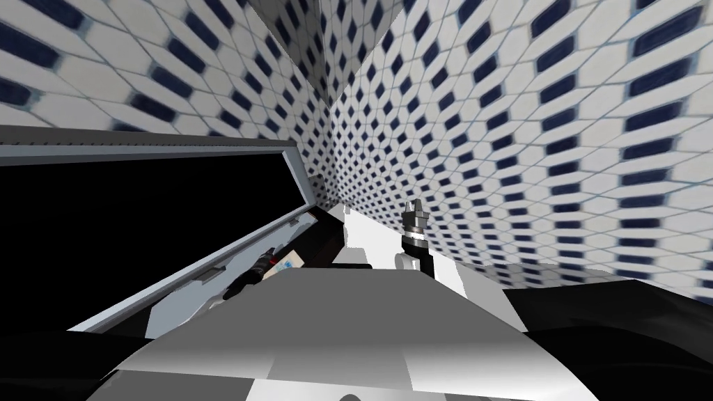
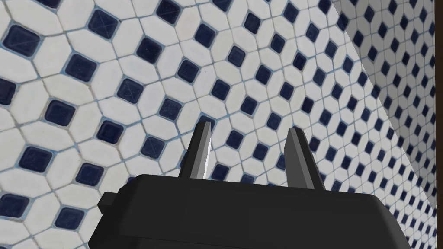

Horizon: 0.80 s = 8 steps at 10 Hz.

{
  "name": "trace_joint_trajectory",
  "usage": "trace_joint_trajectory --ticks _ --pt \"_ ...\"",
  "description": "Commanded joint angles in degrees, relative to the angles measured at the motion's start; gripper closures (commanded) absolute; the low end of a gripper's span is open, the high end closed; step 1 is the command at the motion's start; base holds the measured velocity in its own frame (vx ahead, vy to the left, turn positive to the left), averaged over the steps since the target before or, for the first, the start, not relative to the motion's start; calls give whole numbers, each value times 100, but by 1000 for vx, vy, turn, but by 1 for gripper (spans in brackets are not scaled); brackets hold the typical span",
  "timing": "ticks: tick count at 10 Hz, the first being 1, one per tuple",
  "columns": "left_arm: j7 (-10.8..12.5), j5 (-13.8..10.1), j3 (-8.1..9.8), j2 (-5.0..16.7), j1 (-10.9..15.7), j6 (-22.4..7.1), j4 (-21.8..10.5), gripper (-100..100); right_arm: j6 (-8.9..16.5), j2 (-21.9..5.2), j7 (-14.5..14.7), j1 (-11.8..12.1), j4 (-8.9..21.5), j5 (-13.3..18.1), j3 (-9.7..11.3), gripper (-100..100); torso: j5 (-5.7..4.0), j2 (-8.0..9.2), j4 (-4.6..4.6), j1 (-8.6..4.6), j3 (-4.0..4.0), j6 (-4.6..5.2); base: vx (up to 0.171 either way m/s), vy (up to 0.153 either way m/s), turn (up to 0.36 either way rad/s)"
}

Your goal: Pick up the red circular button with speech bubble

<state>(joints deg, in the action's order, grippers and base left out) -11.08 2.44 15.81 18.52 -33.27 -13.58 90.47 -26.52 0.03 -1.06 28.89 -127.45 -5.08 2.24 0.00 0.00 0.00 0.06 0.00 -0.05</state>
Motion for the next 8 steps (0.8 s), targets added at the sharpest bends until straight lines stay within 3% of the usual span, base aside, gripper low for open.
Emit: trace_joint_trajectory --ticks 1,8 --pt "-115 22 -12 68 22 -286 -97 -100 0 0 0 0 0 0 0 0 0 0 0 0 0 0 13 16 -92" --pt "-621 176 -120 300 269 -1261 -683 -100 0 0 0 0 0 0 0 0 1 2 1 4 1 -1 7 28 -114"
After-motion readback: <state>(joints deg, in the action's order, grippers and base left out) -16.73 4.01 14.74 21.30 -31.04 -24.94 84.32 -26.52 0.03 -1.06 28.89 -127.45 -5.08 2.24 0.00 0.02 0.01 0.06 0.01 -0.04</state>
